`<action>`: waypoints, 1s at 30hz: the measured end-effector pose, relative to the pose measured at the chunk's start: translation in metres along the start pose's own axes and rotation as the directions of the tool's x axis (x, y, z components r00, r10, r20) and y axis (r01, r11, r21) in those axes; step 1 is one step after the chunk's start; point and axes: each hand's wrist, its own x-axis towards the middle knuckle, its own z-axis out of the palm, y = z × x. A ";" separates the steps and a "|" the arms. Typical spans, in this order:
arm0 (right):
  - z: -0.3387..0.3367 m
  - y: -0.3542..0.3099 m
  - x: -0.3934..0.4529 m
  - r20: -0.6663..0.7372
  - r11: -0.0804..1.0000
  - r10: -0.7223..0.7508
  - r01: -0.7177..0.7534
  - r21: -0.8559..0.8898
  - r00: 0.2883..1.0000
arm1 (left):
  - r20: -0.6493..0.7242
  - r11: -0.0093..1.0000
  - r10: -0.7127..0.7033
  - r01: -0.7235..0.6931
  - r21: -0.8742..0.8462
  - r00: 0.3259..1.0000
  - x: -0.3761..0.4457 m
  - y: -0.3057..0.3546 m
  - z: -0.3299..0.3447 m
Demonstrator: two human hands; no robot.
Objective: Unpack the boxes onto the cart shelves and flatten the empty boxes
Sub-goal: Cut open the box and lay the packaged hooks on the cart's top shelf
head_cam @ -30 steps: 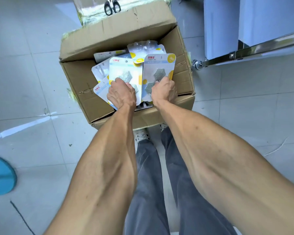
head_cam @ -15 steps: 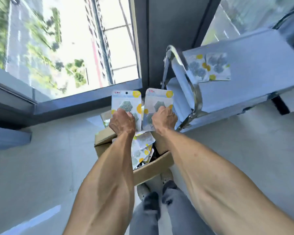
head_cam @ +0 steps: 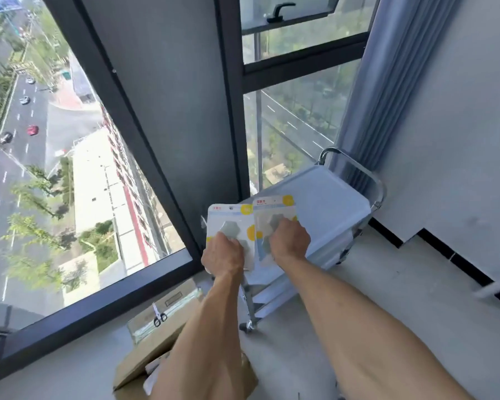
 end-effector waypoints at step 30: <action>0.110 0.118 0.418 0.375 0.934 0.093 0.050 -0.355 0.922 | 0.390 0.941 -0.324 0.251 0.227 0.862 0.213 0.225 0.308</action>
